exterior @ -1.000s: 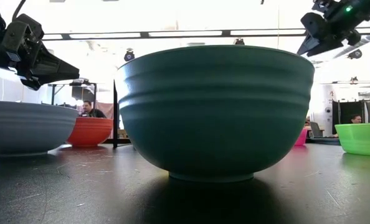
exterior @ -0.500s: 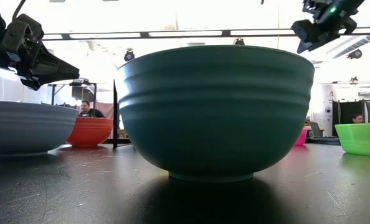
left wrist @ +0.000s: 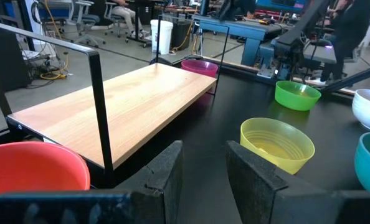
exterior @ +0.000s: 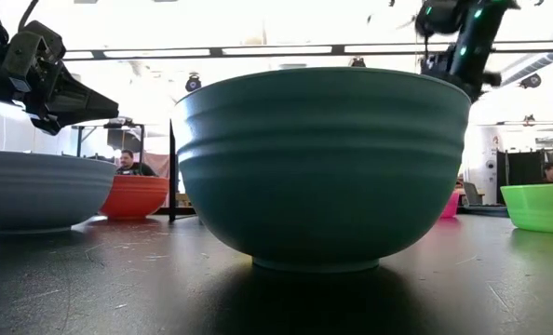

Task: Place and stack bowls onto a shelf
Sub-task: Put the light pink bowl on the shelf

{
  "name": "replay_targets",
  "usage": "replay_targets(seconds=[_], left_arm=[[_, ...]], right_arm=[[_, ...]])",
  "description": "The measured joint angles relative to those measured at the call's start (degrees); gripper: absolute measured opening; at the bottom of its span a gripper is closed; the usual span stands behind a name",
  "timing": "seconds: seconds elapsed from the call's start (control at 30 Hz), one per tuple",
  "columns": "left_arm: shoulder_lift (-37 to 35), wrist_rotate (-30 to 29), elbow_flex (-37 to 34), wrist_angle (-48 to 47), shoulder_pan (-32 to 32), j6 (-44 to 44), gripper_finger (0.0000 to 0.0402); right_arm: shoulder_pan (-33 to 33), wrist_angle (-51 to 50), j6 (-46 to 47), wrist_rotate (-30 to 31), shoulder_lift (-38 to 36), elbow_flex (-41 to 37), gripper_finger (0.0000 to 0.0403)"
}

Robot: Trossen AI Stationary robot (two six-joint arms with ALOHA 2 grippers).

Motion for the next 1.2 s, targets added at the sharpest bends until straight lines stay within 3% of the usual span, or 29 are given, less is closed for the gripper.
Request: replay_targets(seconds=[0.27,0.63,0.8,1.2], left_arm=[[0.0,0.0,0.0,0.0,0.0,0.0,0.0104],[0.0,0.0,0.0,0.0,0.0,0.0,0.0104],[0.0,0.0,0.0,0.0,0.0,0.0,0.0104],[0.0,0.0,0.0,0.0,0.0,0.0,0.0104]], right_arm=[[-1.2,-5.2,-2.5,-11.7,6.2,-1.1,0.0205],[-1.2,-5.1,-22.9,-13.1,10.3,-1.6,0.0205],[-1.2,-2.9,-30.9,-17.3,11.5,-2.6,0.0206],[-1.2,4.0,-35.6,-18.5,17.8,-5.7,0.0205]])
